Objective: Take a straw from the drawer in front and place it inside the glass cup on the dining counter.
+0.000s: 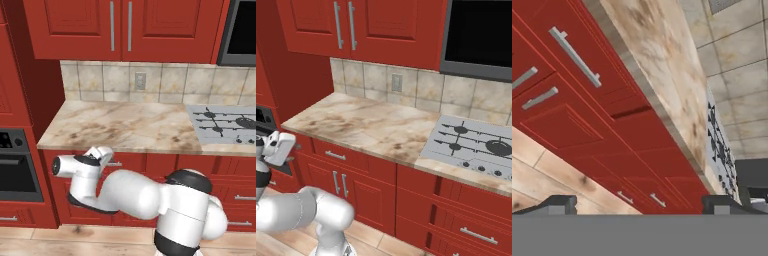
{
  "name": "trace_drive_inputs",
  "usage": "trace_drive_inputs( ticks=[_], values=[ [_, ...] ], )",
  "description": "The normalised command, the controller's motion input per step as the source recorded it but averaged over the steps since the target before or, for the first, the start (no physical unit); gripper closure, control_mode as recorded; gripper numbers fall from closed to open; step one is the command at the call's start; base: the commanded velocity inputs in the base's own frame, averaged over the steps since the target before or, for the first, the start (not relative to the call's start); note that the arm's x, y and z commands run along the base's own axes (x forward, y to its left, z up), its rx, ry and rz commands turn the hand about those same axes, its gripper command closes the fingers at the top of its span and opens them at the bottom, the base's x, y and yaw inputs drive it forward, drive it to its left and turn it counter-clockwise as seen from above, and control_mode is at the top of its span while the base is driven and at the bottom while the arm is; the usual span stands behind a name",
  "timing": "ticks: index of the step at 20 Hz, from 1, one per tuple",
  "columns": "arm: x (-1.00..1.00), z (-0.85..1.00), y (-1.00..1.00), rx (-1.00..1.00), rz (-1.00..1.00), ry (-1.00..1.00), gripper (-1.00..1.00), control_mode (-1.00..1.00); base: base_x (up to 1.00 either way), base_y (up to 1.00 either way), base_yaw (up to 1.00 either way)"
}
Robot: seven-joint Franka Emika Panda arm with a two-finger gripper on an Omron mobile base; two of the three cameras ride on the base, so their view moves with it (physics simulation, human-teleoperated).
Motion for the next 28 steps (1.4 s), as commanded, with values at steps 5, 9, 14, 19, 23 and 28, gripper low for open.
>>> trace_drive_inputs(
  ticks=[5,9,14,19,23,28],
  values=[
    [0.49,-0.25,0.11,-0.11,0.00,-0.03,-1.00,-1.00,0.00,0.00,0.00],
    [0.37,-0.29,0.03,-0.12,0.00,-0.03,-1.00,-1.00,0.00,0.00,0.00],
    [0.29,-0.38,0.00,-0.16,0.00,-0.02,-1.00,-1.00,0.00,0.00,0.00],
    [0.20,-0.43,0.00,-0.19,0.00,-0.04,-1.00,-1.00,0.00,0.00,0.00],
    [0.14,-0.36,0.00,-0.17,0.00,-0.05,-1.00,-1.00,0.00,0.00,0.00],
    [0.22,-0.31,0.00,-0.15,0.00,-0.07,-1.00,-1.00,0.00,0.00,0.00]
  ],
)
